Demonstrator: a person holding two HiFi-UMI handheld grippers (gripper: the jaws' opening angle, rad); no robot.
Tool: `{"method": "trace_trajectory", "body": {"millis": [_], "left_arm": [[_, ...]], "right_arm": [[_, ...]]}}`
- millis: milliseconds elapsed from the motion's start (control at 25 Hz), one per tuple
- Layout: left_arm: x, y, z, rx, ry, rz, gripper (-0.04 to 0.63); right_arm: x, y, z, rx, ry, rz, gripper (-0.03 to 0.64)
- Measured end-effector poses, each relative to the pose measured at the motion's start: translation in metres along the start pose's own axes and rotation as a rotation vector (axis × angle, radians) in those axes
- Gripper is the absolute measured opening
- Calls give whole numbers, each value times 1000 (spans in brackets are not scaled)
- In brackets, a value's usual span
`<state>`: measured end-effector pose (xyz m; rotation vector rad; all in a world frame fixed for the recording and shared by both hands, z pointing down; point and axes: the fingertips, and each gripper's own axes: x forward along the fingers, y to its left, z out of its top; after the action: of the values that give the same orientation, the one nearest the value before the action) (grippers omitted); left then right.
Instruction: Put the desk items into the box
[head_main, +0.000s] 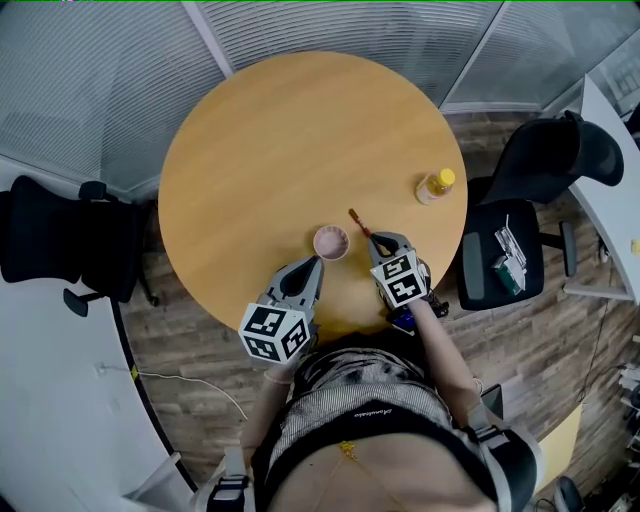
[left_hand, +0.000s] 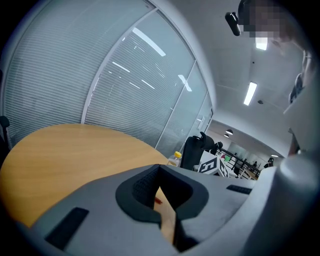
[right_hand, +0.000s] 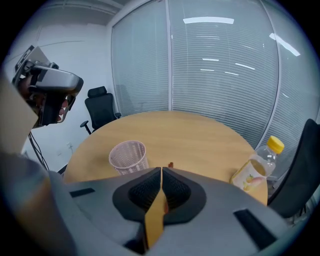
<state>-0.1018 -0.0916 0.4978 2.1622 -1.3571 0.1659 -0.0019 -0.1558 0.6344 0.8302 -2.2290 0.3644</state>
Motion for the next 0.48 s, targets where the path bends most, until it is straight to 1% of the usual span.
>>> {"method": "trace_trajectory", "body": {"millis": [320, 480], "left_arm": [[6, -1, -3, 1, 28, -37, -3], [10, -2, -6, 9, 43, -47, -3]], "right_arm": [[14, -6, -18, -3, 48, -13, 23], [18, -8, -29, 16, 91, -16, 23]]}}
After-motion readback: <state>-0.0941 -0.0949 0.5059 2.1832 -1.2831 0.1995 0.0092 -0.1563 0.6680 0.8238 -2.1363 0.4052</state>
